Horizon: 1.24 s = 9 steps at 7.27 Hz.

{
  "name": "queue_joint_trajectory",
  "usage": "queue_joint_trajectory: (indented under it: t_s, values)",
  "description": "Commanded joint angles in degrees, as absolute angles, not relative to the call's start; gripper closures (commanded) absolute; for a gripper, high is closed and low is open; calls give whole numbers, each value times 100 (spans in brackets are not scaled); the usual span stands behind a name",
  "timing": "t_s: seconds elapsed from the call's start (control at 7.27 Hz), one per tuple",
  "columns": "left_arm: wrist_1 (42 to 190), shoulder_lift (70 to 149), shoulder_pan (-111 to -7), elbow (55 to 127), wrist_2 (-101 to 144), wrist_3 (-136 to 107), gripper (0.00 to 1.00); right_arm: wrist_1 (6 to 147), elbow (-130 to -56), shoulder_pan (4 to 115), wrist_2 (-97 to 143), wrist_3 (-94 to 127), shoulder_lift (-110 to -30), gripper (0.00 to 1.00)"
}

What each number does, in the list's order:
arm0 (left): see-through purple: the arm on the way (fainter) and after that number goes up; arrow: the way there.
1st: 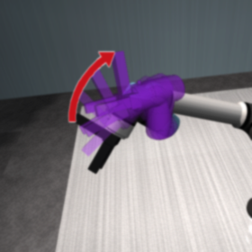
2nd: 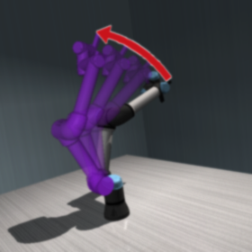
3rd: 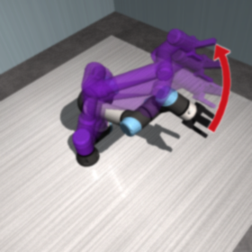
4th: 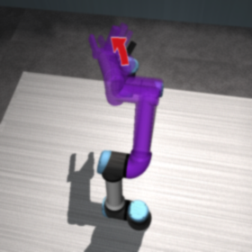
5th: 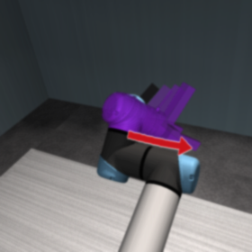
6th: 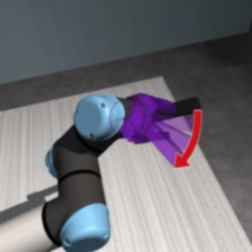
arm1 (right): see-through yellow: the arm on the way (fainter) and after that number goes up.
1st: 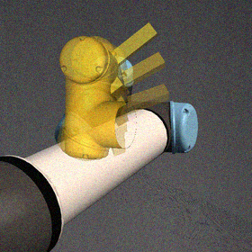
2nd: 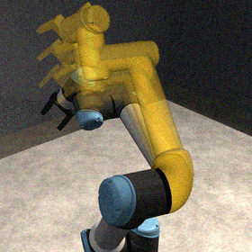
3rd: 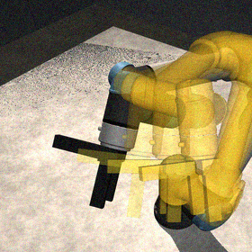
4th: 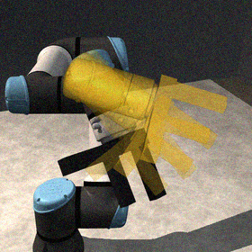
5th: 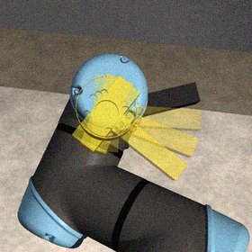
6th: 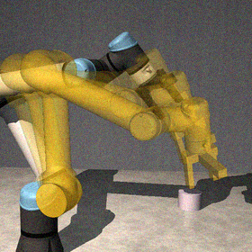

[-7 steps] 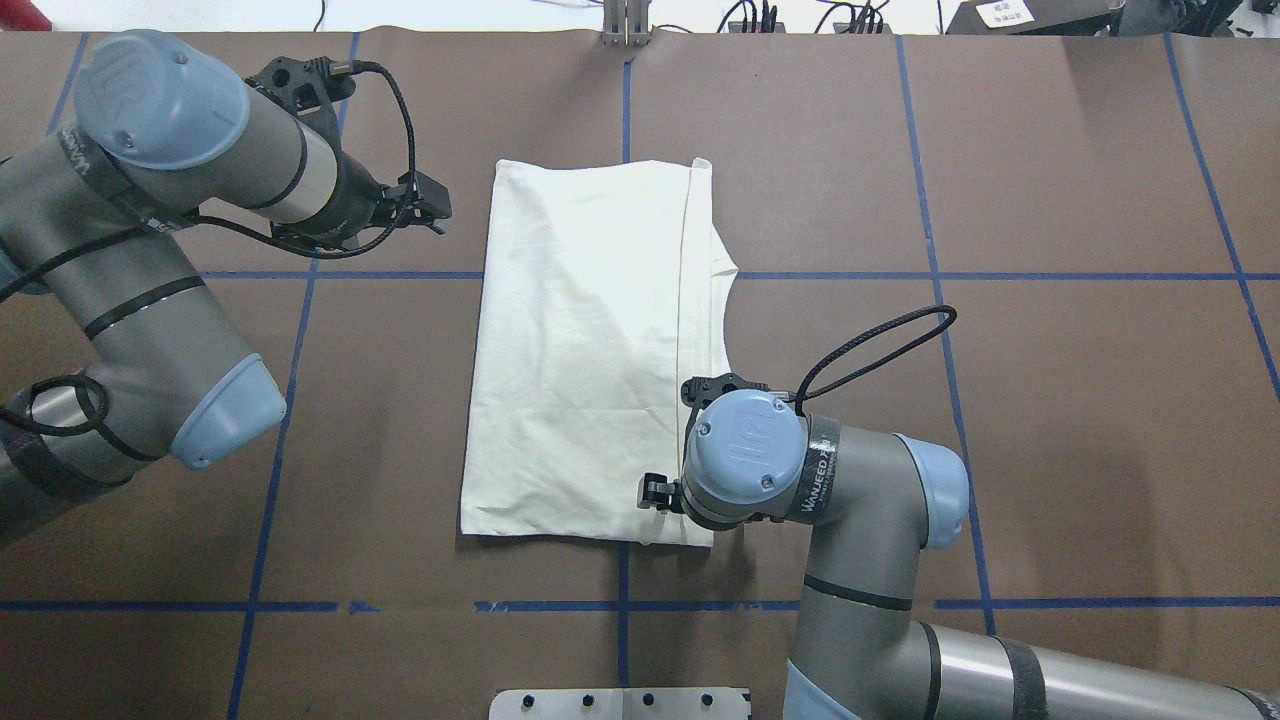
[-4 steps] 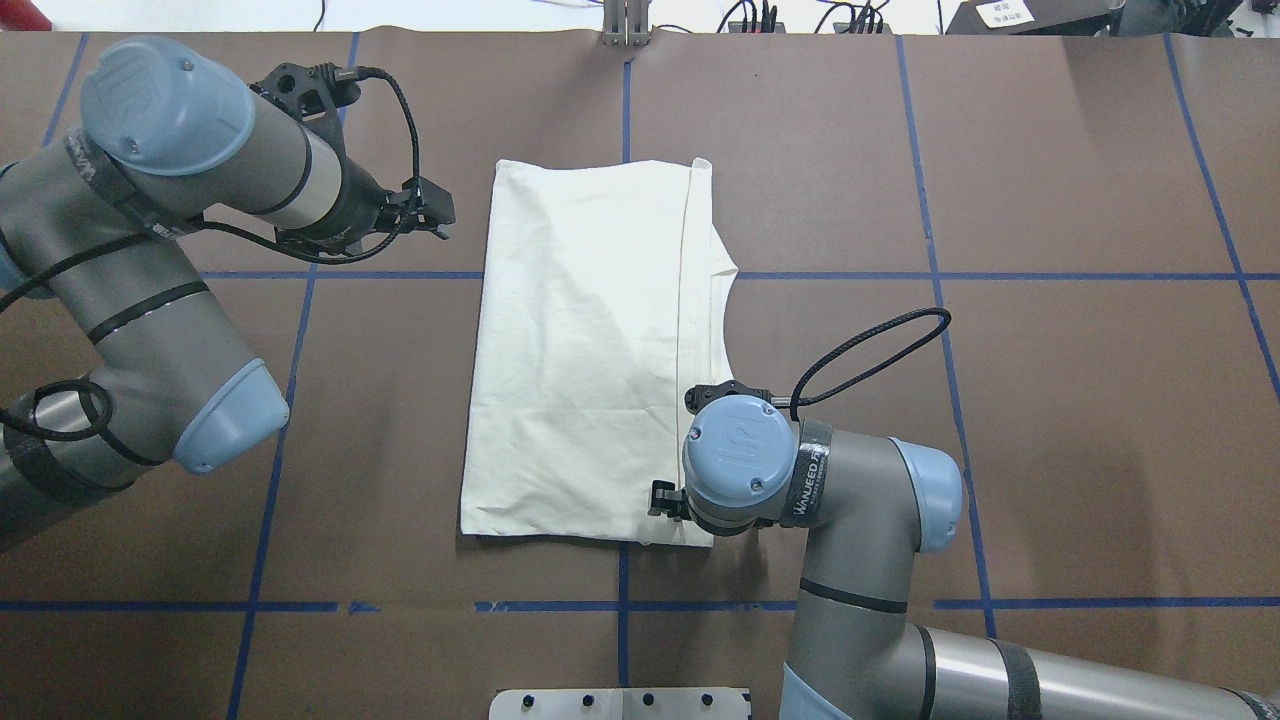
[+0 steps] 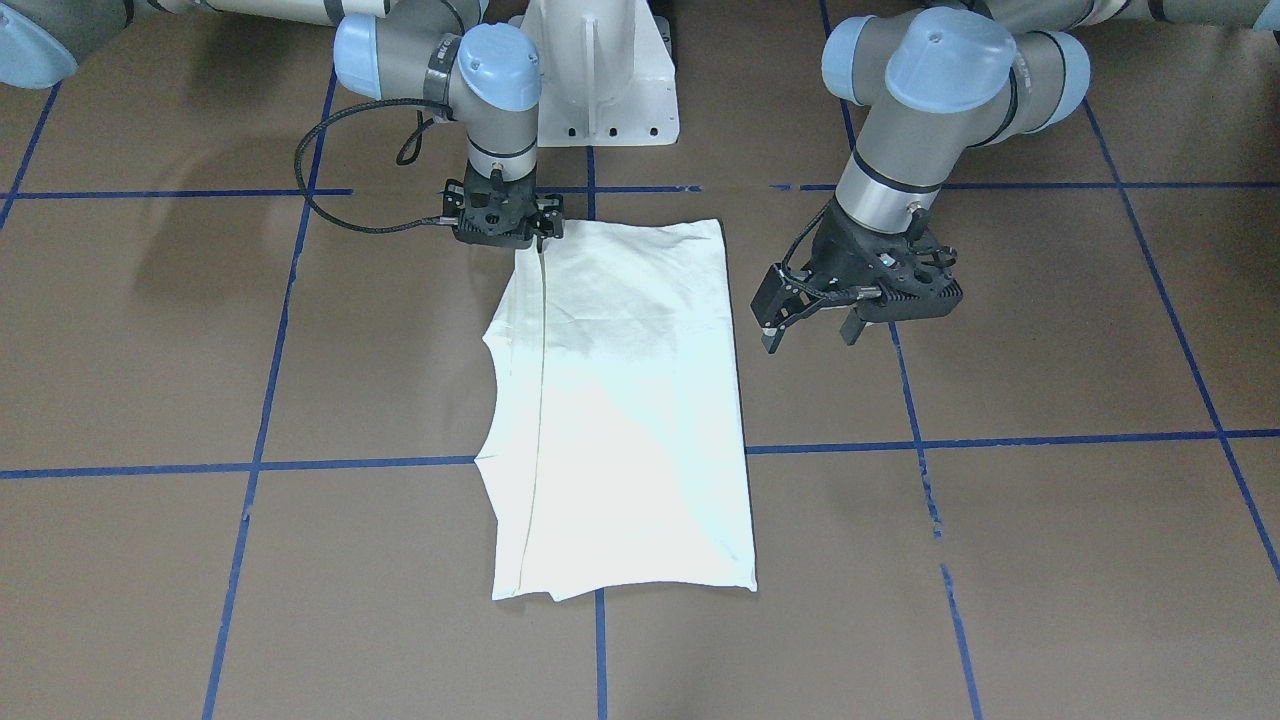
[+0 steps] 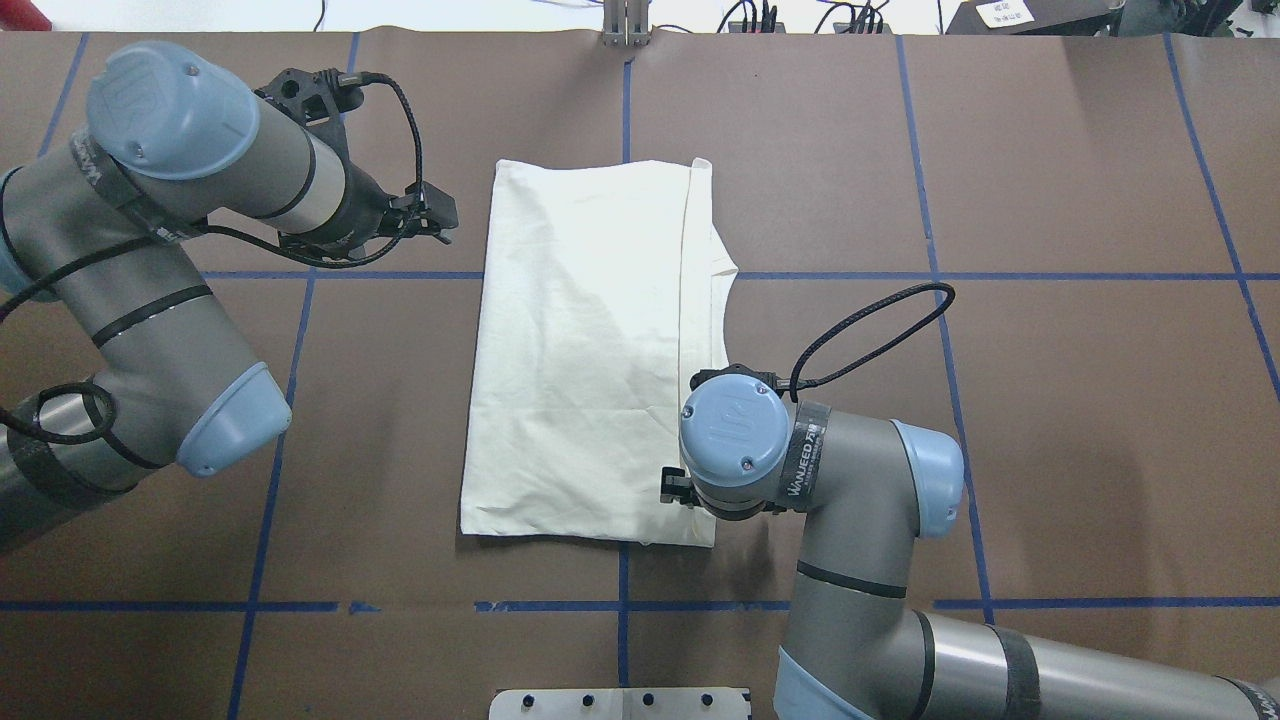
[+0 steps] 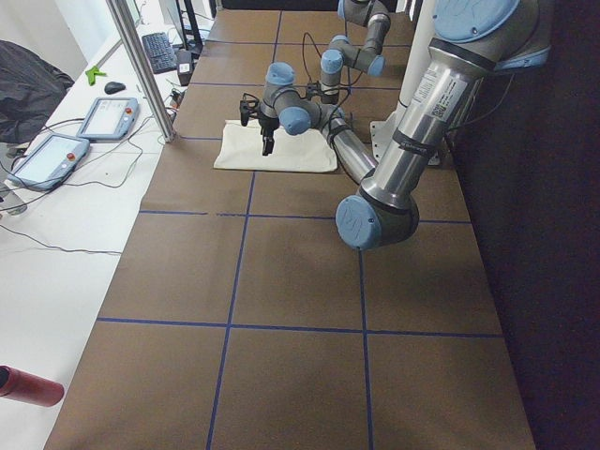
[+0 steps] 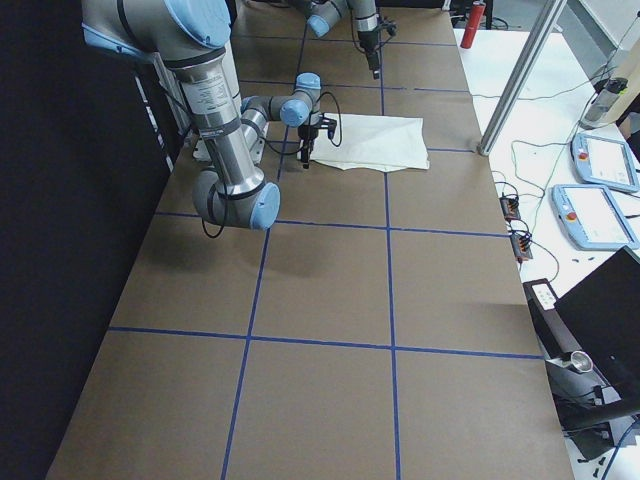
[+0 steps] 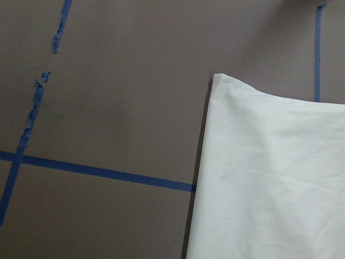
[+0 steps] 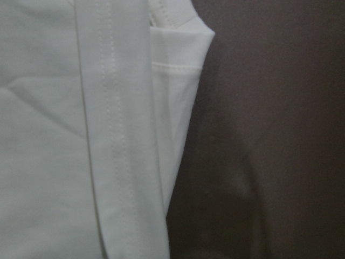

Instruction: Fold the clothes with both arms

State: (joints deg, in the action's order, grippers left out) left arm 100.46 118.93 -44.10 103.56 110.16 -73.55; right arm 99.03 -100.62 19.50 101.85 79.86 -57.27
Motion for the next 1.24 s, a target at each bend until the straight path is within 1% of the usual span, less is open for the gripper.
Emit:
queue_joint_trajectory:
  t_s: [0.0,0.41,0.69,0.83,0.96,1.1]
  values:
    - [10081,11900,-4264,10354,11013,-7531,0,10255,-10116,2187,10204,7709,-5774,0]
    - [10081,11944,-4192,10354,11013,-7629,0,10389,-10265,2495,10195,7297,-5968,0]
    - [10090,11936,-4175,10362,11013,-7629,0,10345,-10336,2602,10213,7286,-5775,0]
    - [10125,11883,-4062,10354,11030,-7968,0,10319,-10501,2602,10204,7286,-5740,0]
    - [10177,11796,-3773,10406,11022,-8790,0,10310,-10781,2602,10195,7286,-5739,0]
    - [10273,11708,-3266,10424,10865,-9703,0,10049,-10906,2619,10195,7304,-5731,0]
